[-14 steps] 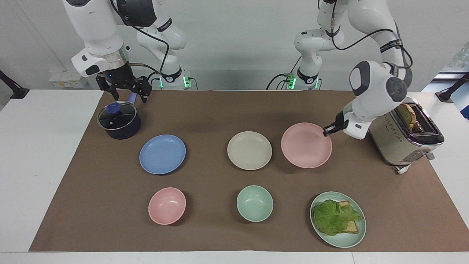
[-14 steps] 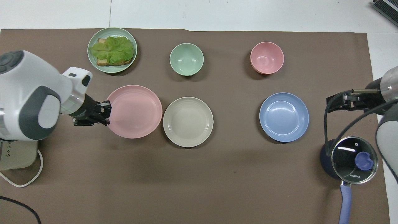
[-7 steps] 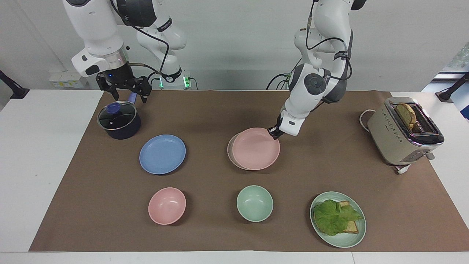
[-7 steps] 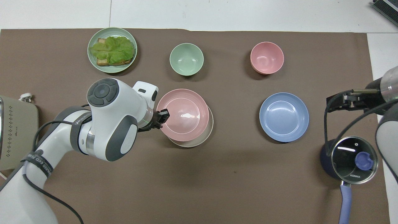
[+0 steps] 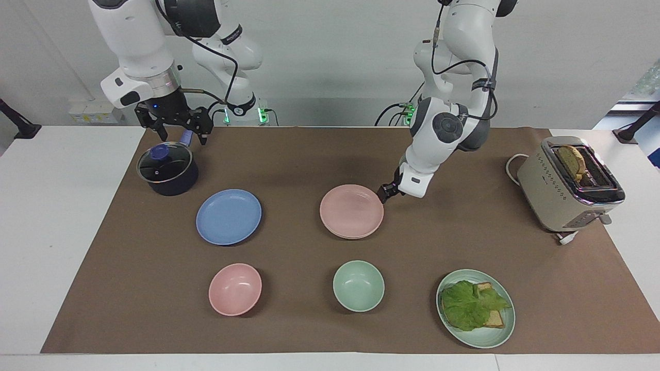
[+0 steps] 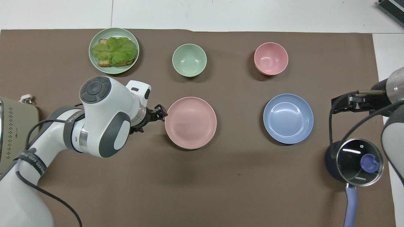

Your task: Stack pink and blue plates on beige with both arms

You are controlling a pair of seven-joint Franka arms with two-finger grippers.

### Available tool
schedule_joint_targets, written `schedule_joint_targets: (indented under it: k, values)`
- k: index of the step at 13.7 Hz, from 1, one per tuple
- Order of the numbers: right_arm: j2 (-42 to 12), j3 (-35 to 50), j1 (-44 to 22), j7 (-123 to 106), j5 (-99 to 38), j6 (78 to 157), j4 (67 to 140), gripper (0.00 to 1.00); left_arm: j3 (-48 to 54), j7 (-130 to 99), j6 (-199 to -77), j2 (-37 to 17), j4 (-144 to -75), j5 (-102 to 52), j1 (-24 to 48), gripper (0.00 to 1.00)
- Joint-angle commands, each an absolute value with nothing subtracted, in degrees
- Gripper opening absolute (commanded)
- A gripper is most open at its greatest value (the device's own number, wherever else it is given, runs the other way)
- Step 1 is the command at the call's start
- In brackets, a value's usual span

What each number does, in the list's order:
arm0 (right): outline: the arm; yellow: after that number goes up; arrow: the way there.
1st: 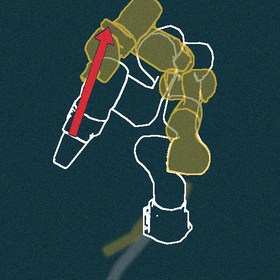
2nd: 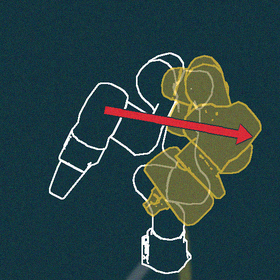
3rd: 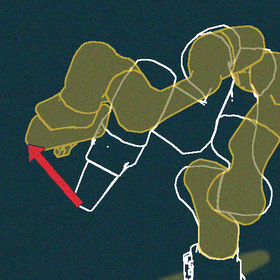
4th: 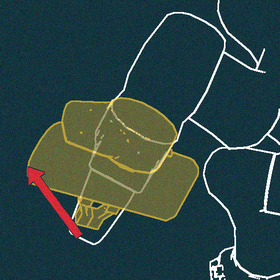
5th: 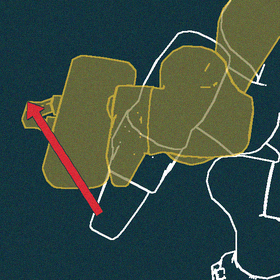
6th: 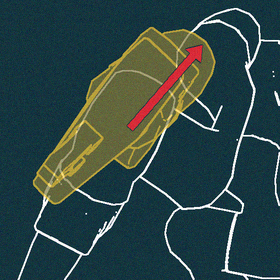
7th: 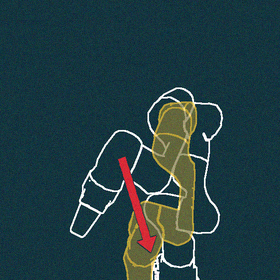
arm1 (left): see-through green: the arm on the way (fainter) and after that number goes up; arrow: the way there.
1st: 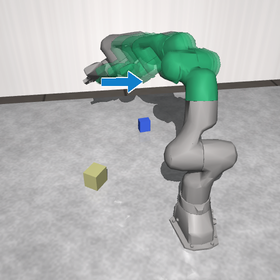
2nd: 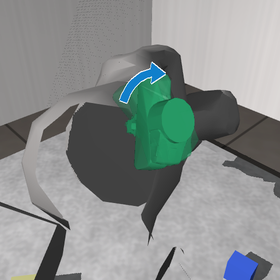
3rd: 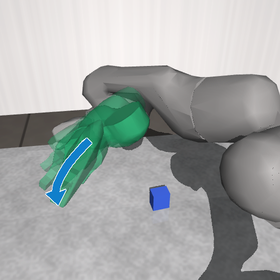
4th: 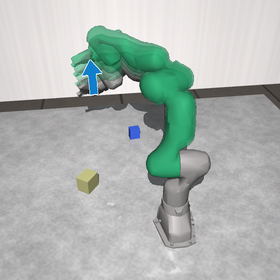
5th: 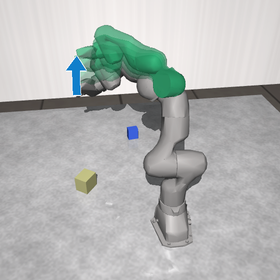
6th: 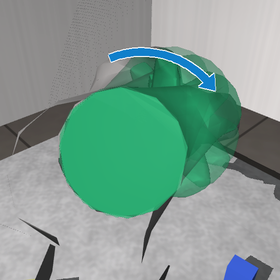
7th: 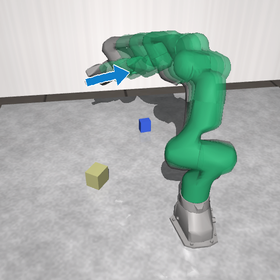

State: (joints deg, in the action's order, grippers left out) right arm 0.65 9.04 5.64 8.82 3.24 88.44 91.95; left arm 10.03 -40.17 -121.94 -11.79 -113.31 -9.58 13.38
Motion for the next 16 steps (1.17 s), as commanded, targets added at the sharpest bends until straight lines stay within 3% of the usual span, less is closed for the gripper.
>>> schedule_joint_targets:
  k: [1, 11, 13, 16]
  values:
    - [0.26, 9.23, 6.33, 7.47, 1.93, 87.71, 91.23, 1.00, 10.02, -31.85, -117.35, -8.63, -112.07, -5.55, 6.79, 1.00]
    - [0.35, 8.53, 6.33, 7.29, 1.85, 87.80, 91.32, 1.00, 9.93, -3.00, -98.55, 0.17, -97.05, -0.35, -6.42, 1.00]
    - [0.35, 8.35, 6.85, 7.21, 1.50, 92.43, 92.45, 1.00, 9.84, -2.90, -94.68, 0.53, -92.83, -0.35, -6.42, 1.00]
    - [-1.57, 8.26, 9.67, 5.37, 1.58, 97.28, 93.51, 1.00, 9.84, -3.16, -94.13, 0.88, -92.29, -0.35, -6.50, 1.00]
